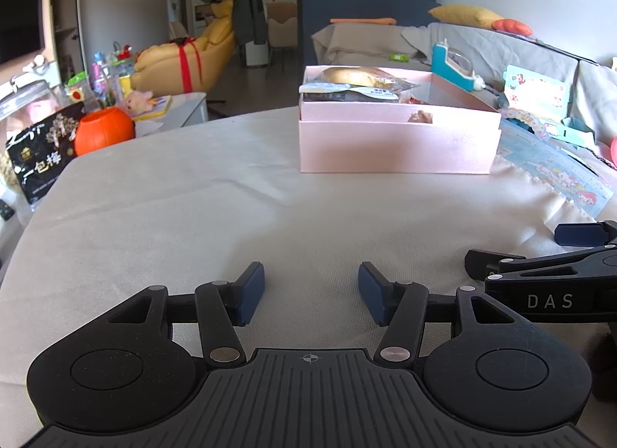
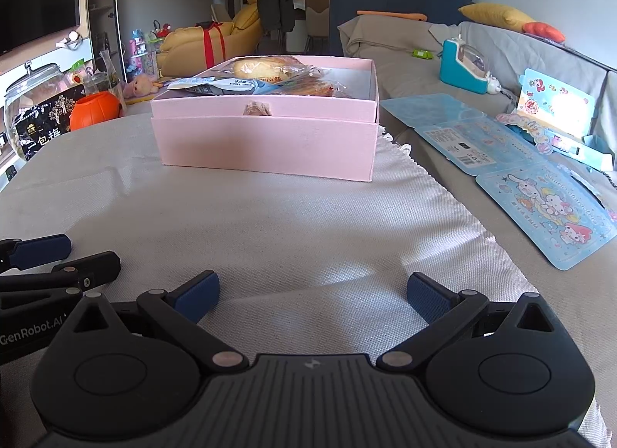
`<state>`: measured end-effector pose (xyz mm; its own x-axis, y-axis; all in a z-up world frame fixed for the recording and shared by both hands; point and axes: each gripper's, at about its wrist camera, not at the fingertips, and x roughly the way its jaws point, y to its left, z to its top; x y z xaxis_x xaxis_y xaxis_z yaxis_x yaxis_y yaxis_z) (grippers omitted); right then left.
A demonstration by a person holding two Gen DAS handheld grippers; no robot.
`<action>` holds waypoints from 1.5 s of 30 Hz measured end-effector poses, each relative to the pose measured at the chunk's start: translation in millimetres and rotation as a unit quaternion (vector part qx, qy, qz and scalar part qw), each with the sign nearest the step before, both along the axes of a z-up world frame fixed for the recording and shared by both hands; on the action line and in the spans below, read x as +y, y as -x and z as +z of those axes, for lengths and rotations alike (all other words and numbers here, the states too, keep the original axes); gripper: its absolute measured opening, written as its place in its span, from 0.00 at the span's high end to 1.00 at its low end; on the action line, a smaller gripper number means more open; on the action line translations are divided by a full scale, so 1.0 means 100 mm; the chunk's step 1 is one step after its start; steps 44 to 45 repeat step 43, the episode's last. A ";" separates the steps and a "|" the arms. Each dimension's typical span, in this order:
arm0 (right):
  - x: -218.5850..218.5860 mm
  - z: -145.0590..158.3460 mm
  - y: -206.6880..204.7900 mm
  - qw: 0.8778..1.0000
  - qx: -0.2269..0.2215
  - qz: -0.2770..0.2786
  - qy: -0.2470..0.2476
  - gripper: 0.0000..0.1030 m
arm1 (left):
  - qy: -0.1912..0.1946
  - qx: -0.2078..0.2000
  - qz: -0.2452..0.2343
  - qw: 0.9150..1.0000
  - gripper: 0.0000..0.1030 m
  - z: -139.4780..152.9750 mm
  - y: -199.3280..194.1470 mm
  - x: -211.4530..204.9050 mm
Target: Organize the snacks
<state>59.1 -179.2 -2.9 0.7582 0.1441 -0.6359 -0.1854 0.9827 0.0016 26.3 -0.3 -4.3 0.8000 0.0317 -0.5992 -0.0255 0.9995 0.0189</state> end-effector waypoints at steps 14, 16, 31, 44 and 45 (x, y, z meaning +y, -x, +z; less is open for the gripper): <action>0.02 0.00 0.00 1.000 -0.002 0.002 0.005 0.00 | 0.001 0.000 0.000 1.000 0.42 0.00 0.00 0.00; 0.00 0.00 -0.01 1.000 0.000 0.001 -0.001 0.00 | 0.001 0.000 0.000 1.000 0.42 0.00 0.00 0.00; 0.00 0.00 -0.02 1.000 0.001 0.001 -0.001 0.00 | 0.002 0.000 0.000 1.000 0.42 0.00 0.00 0.00; 0.00 0.00 -0.01 1.000 0.001 0.001 -0.001 0.00 | 0.002 0.000 0.000 1.000 0.42 0.00 0.00 0.00; 0.00 0.00 -0.01 1.000 0.001 0.001 -0.001 0.00 | 0.002 0.000 0.000 1.000 0.42 0.00 0.00 0.00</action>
